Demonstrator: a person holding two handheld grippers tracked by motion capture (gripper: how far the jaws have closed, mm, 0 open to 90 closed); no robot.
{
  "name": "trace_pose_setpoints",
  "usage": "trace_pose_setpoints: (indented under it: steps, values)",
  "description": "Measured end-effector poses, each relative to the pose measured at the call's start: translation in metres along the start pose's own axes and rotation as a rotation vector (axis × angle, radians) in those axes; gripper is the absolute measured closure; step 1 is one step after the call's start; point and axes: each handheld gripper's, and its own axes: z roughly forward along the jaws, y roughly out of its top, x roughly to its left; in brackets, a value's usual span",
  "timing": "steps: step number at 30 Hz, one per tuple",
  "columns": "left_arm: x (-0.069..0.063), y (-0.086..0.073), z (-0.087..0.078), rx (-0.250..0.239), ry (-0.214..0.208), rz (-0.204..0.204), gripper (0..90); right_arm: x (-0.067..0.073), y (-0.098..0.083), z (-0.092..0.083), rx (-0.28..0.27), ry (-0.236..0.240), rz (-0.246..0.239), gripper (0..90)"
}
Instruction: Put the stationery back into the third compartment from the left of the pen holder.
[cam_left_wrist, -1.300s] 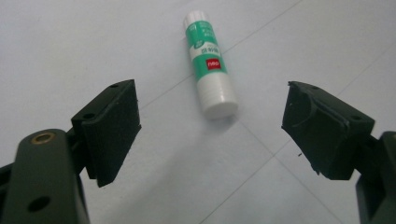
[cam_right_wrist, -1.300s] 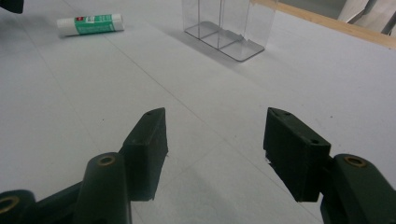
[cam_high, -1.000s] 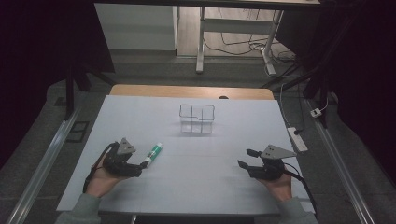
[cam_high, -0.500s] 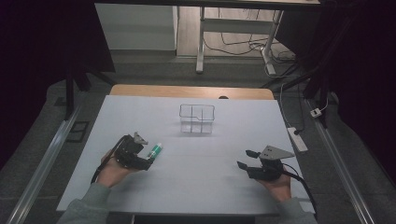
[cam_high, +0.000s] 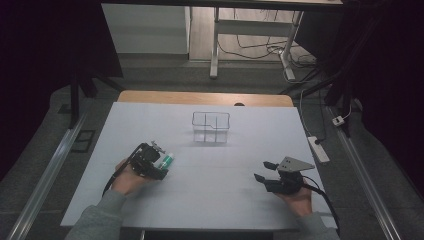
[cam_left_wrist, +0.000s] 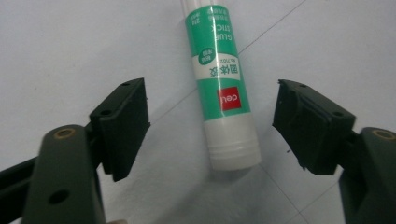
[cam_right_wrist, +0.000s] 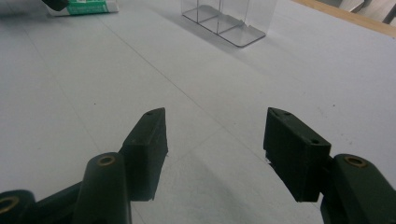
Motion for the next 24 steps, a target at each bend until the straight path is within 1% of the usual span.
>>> trace_pose_setpoints:
  steps: [1, 4, 6, 8, 11, 12, 13, 14, 16, 18, 21, 24]
  values:
    - [0.001, 0.0001, 0.0008, 0.008, 0.0, 0.001, 29.3, 0.0, 0.0001, -0.0002, 0.002, -0.001, -0.001, 39.4]
    - [0.0033, -0.0003, 0.0036, 0.018, -0.01, -0.013, 34.7, 0.0, 0.0001, -0.0005, 0.003, -0.004, -0.002, 39.4]
    - [0.0035, -0.0006, 0.0049, 0.028, -0.02, -0.01, 38.7, 0.0003, -0.0002, 0.0, 0.003, -0.004, -0.001, 39.3]
    - [0.0044, -0.0005, 0.0052, 0.039, -0.038, -0.004, 43.1, 0.0005, -0.0004, 0.0005, 0.01, -0.004, -0.005, 39.4]
    - [0.0061, -0.0005, 0.0063, 0.045, -0.074, -0.017, 51.2, 0.0005, -0.0008, 0.0014, 0.018, -0.006, -0.01, 39.4]
    - [0.0057, -0.0006, 0.007, 0.051, -0.086, -0.017, 57.5, 0.0006, -0.0007, 0.0012, 0.017, -0.006, -0.01, 39.4]
    - [0.0045, -0.0006, 0.0081, 0.061, -0.081, -0.011, 61.0, 0.001, -0.0007, 0.0009, 0.012, -0.007, -0.007, 39.4]
    - [0.0042, -0.0008, 0.0081, 0.059, -0.082, -0.017, 63.3, 0.0011, -0.0005, 0.0002, 0.013, -0.009, -0.005, 39.4]
    - [0.005, -0.0007, 0.0083, 0.06, -0.088, -0.032, 63.9, 0.0009, -0.0004, -0.0002, 0.007, -0.012, -0.003, 39.4]
    - [0.005, -0.0004, 0.0082, 0.064, -0.087, -0.035, 64.2, 0.0009, -0.0004, -0.0002, 0.008, -0.013, -0.002, 39.5]
    - [0.0045, -0.0003, 0.008, 0.065, -0.084, -0.032, 64.4, 0.0015, -0.0006, 0.0002, 0.014, -0.011, -0.006, 39.5]
    - [0.005, -0.001, 0.0078, 0.06, -0.085, -0.024, 64.5, 0.0016, -0.0006, 0.0, 0.015, -0.018, -0.007, 39.6]
